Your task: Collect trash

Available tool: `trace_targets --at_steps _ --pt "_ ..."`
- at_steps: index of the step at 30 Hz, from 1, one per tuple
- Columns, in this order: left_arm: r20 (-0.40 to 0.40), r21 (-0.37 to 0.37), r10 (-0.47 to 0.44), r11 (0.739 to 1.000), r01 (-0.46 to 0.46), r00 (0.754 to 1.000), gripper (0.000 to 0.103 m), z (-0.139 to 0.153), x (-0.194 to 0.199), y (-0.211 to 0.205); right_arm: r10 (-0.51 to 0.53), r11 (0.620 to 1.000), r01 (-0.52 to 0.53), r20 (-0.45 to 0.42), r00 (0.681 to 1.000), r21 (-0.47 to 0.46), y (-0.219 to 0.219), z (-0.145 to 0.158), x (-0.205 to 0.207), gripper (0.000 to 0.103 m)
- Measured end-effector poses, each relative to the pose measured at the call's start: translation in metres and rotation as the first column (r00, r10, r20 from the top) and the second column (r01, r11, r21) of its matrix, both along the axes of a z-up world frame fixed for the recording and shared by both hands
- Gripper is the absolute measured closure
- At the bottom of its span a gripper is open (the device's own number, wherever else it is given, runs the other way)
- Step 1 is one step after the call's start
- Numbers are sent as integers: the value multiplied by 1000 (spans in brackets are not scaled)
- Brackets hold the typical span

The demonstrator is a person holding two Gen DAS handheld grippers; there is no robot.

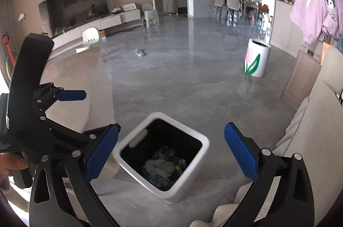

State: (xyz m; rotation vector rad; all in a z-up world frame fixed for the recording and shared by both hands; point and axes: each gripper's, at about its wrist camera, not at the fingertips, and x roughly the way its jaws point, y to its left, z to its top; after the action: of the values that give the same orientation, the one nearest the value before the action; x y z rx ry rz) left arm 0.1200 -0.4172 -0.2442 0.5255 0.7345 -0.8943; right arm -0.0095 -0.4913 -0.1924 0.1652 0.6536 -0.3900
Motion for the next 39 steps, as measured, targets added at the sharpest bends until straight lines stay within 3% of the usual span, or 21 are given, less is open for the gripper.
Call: trace_targets --at_steps 4,8,12,15,22,25,26,29,34,39 --pt "85 -47 85 996 -82 993 5 39 -5 41 69 997 -68 57 996 -23 32 32 4 4" --pt "106 -95 178 981 -168 978 5 71 -7 89 153 988 -149 111 982 -39 72 61 12 4" --pt "126 -135 321 943 -305 939 5 100 -9 155 253 967 -249 153 955 -47 120 84 26 4" --pt "85 -138 409 908 -396 908 5 109 -5 199 330 943 -332 169 929 -15 157 94 39 4" --pt "97 -169 631 773 -612 770 5 123 -11 314 510 858 -513 173 843 -31 259 110 68 4" --pt "127 -156 705 709 -688 697 5 128 -14 352 575 815 -578 165 801 -35 301 115 77 4" --pt "144 -154 735 678 -718 663 5 130 -15 367 597 800 -599 164 786 -37 315 117 79 4" --pt "167 -160 778 627 -762 605 5 135 -18 399 639 766 -641 163 752 -49 348 121 82 4" --pt "145 -185 821 570 -800 552 5 141 -22 444 686 725 -686 162 709 -66 391 131 85 4" --pt "129 -201 847 532 -823 516 5 142 -29 484 714 699 -710 157 683 -90 418 136 90 4"
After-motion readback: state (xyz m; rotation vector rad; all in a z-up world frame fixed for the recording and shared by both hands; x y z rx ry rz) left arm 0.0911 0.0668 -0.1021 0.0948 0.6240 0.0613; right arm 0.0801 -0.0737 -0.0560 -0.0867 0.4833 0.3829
